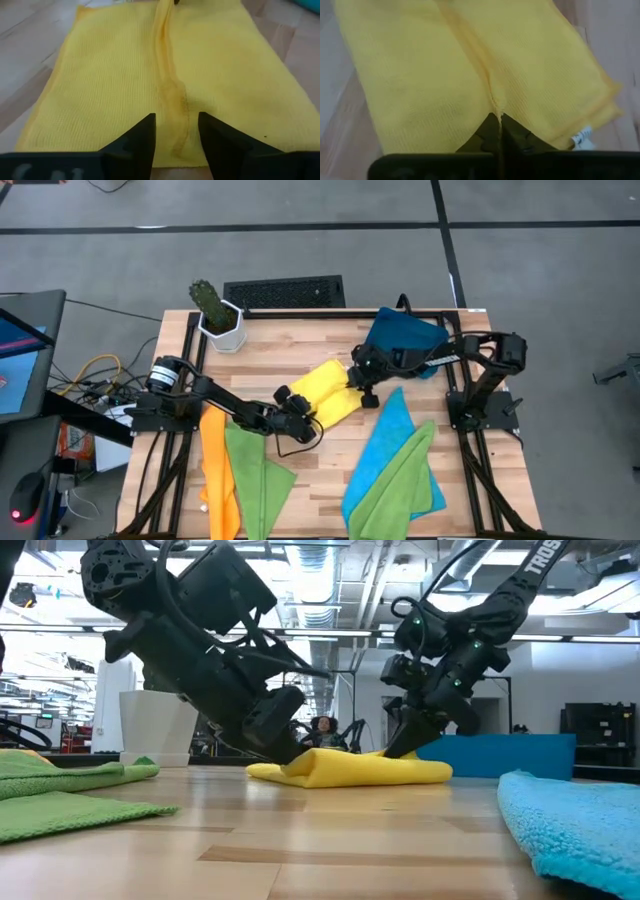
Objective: Fold microfiber towels
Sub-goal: Fold the yellow microfiber cloth
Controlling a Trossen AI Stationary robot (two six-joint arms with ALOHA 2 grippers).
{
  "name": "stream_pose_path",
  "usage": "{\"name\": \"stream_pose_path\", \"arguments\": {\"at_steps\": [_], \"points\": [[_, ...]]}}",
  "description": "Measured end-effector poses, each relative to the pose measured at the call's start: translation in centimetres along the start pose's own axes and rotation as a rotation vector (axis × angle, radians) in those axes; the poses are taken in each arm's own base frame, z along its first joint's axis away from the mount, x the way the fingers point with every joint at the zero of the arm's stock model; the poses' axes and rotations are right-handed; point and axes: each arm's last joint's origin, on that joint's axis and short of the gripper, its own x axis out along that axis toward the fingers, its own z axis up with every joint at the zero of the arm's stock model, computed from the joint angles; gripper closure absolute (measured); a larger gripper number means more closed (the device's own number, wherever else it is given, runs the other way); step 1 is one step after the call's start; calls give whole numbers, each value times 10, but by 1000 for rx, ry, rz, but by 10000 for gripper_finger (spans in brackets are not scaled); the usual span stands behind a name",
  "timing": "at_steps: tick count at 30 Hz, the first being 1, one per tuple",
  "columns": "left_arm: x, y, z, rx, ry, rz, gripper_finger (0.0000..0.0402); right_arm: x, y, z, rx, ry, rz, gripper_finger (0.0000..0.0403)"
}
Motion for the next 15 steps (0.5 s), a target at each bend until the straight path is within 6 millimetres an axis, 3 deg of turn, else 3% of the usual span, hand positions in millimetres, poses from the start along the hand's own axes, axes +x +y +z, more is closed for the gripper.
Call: {"name": "stream_pose_path", "arguments": {"at_steps": [8, 15], "points": [[-13, 4, 15, 34, -28, 1, 287, 0, 6, 2, -5, 12, 4, 381], [-15, 5, 16, 48, -19, 8, 297, -3, 7, 1, 29, 41, -4, 371]]}}
